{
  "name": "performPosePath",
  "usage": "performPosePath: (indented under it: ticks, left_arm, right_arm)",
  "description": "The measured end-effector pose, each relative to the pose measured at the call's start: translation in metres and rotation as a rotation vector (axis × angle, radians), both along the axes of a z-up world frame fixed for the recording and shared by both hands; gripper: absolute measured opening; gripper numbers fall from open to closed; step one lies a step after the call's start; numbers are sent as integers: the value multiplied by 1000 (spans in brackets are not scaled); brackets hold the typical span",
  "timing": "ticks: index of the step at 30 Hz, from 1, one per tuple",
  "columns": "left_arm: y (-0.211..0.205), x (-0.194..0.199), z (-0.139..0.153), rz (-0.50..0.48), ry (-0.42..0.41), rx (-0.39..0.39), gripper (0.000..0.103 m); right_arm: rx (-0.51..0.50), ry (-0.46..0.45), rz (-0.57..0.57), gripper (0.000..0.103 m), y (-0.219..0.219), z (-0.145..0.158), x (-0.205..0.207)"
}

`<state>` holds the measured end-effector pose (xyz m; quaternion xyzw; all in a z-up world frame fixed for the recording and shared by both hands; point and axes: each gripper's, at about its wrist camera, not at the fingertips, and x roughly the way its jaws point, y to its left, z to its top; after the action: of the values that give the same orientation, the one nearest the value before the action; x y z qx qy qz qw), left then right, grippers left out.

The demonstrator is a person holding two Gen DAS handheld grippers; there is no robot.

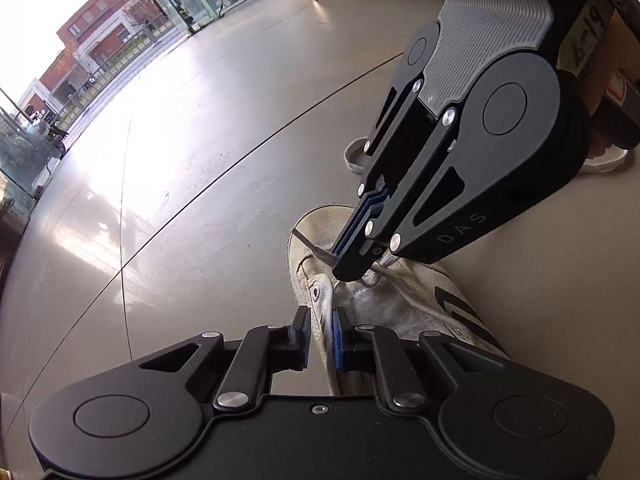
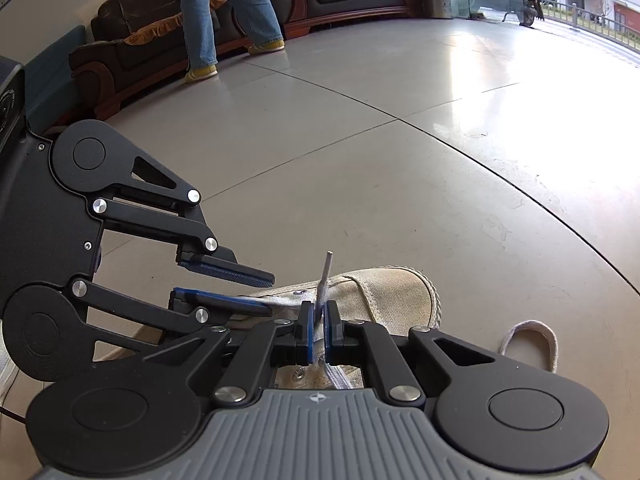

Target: Lace up shoes with both hands

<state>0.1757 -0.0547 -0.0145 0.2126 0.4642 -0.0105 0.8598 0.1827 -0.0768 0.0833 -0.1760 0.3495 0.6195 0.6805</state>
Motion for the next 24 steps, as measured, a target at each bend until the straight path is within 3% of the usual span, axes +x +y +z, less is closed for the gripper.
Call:
performPosePath:
  ticks: [9,18,19,24]
  left_arm:
    - [53,-2,17,317,14,-393,8]
    - [78,6,21,407,15,-503,8]
    - [80,5,21,415,15,-513,9]
    - [85,7,12,437,15,-536,9]
  right_arm:
    - [-23,-48,54,9,18,-2,-15]
    - [24,-30,7,9,14,-1,-18]
    - [25,-19,5,5,13,-2,-17]
    - [-65,59,53,2,14,0,-7]
